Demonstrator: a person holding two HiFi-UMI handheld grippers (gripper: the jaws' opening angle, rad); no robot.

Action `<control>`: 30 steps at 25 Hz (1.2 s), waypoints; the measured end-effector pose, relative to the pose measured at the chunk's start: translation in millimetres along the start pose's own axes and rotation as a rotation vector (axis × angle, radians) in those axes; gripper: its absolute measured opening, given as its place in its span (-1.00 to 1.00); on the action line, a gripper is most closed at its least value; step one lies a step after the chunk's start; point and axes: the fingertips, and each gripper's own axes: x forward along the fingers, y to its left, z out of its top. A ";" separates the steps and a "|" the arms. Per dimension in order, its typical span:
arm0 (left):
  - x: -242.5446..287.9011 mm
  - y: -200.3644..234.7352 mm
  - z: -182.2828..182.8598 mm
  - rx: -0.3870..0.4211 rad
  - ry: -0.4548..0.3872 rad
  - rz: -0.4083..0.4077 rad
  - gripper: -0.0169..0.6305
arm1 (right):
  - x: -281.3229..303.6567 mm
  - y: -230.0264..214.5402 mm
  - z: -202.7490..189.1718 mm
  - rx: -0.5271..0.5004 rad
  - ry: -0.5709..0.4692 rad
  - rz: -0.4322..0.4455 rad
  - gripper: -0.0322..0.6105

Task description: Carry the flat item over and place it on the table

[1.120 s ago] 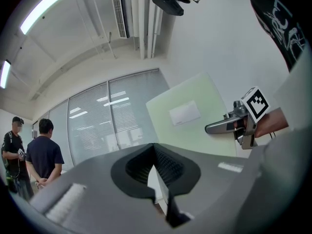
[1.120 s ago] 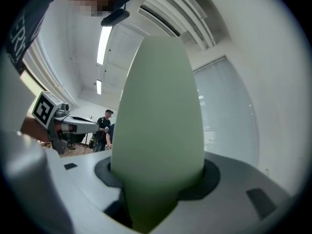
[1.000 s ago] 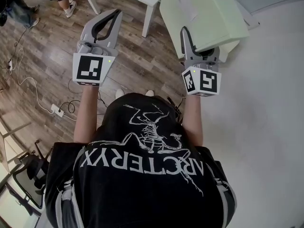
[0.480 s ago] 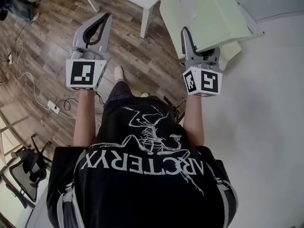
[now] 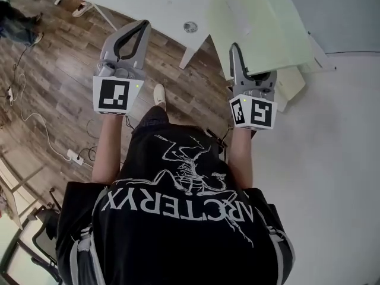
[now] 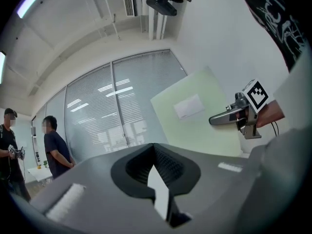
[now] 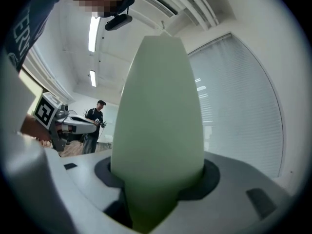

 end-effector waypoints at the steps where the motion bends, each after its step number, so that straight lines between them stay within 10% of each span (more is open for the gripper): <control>1: 13.2 16.7 -1.1 -0.003 -0.007 -0.010 -0.95 | 19.1 0.3 1.1 -0.003 0.003 -0.012 -0.12; 13: 115.1 86.9 7.1 0.026 -0.047 -0.084 -0.95 | 137.2 -26.0 22.2 -0.082 0.019 -0.058 -0.12; 30: 162.7 50.1 -9.4 -0.069 0.088 0.016 -0.95 | 184.2 -87.2 -117.7 0.066 0.114 -0.057 -0.11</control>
